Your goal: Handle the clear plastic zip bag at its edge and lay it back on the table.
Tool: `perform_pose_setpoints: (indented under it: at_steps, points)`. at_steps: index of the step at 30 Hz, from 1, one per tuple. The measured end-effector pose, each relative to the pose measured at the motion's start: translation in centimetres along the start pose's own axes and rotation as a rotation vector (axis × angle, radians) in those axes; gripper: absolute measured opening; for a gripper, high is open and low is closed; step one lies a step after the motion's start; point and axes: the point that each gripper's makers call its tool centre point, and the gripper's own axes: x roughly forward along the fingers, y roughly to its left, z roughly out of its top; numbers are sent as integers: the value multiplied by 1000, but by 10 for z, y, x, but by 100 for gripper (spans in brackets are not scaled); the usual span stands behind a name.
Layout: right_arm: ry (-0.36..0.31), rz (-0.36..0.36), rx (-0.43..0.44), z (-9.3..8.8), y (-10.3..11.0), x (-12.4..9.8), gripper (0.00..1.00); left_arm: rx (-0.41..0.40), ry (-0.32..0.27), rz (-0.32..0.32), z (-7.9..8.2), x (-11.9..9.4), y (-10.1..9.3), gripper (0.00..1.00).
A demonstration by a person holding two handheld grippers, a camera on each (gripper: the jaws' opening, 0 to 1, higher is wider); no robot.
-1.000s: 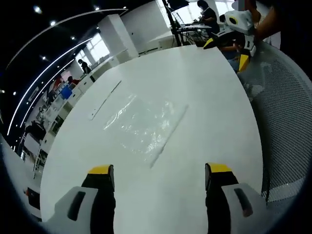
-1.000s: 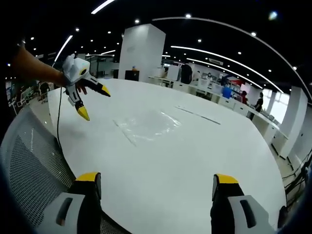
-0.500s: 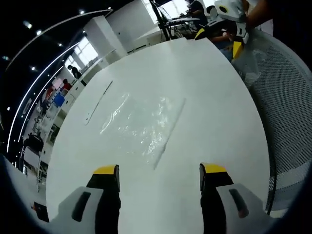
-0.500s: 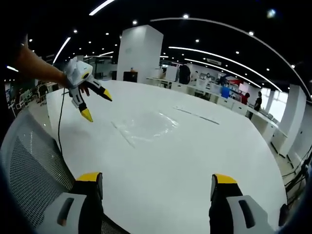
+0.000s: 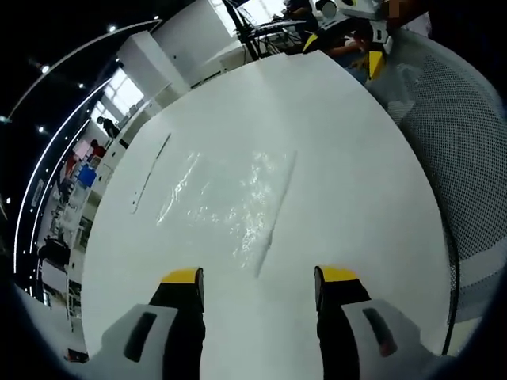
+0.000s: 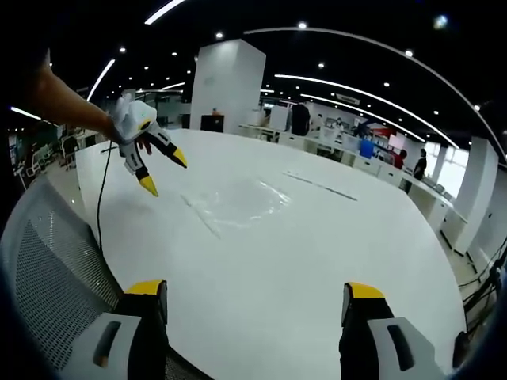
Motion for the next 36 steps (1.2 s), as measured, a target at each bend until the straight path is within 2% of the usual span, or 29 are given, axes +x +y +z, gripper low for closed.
perform_pose_setpoints:
  at_steps: [36]
  points:
    - [7, -18, -5, -1, -3, 0, 91, 132, 52, -70, -2, 23, 11, 41]
